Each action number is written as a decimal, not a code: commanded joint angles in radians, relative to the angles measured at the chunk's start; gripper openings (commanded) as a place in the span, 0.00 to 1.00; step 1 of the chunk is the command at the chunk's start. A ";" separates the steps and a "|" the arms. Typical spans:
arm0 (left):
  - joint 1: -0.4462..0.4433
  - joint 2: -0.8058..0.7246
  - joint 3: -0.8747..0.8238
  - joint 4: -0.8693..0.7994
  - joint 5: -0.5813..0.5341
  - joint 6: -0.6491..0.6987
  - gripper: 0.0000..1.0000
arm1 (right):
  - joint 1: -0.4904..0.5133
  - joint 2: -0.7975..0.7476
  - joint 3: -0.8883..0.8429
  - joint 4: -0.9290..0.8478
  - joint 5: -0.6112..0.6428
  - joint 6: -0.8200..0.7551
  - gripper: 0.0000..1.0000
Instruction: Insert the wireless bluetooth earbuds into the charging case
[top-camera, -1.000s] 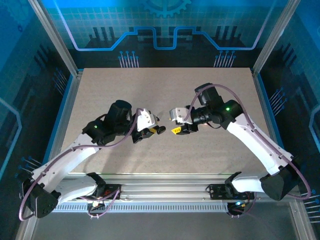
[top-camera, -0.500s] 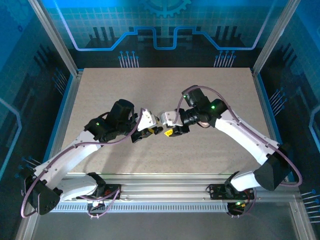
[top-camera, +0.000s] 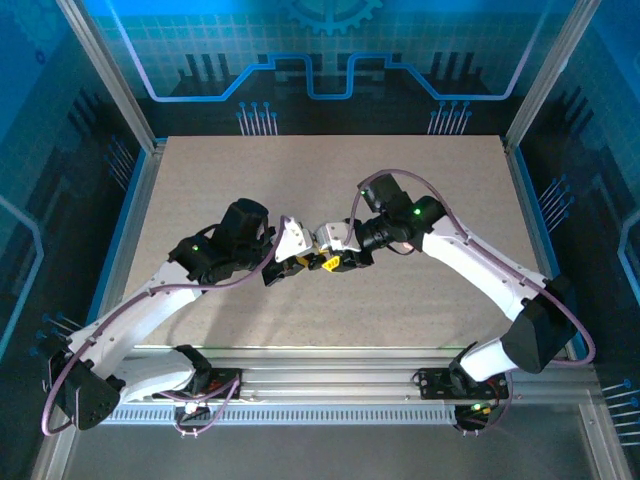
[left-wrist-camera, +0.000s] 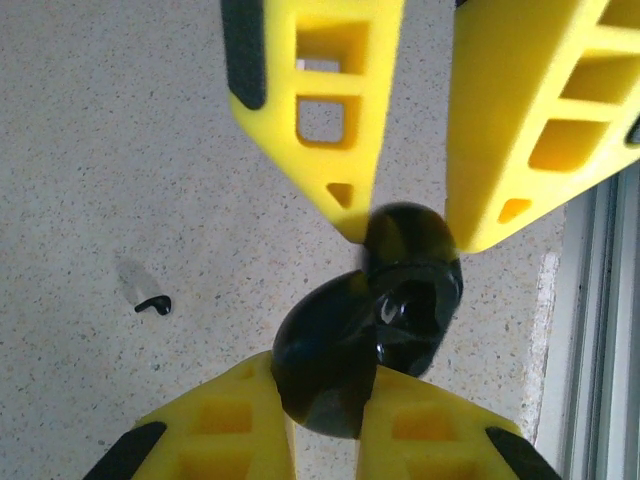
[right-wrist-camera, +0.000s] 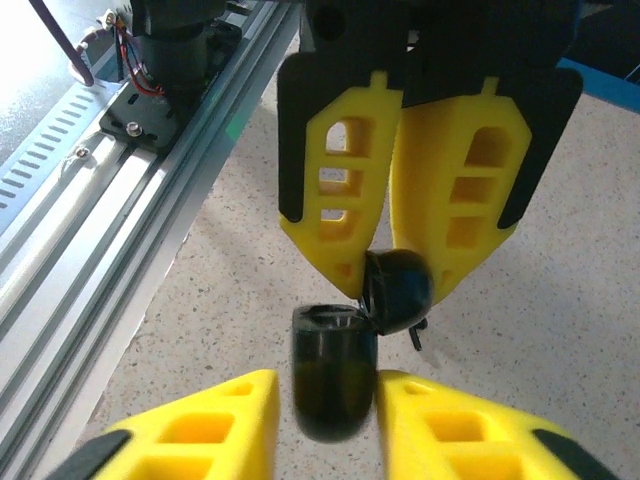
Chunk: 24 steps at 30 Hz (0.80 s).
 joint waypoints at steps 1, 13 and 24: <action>-0.007 0.002 0.019 0.022 0.030 -0.020 0.14 | 0.013 0.022 0.033 -0.018 -0.046 -0.009 0.25; -0.012 -0.004 0.021 0.026 0.034 -0.023 0.14 | 0.007 0.037 0.048 -0.027 -0.034 -0.010 0.33; -0.001 -0.053 -0.049 0.177 0.030 -0.065 0.53 | -0.086 -0.009 0.006 0.016 -0.164 0.052 0.15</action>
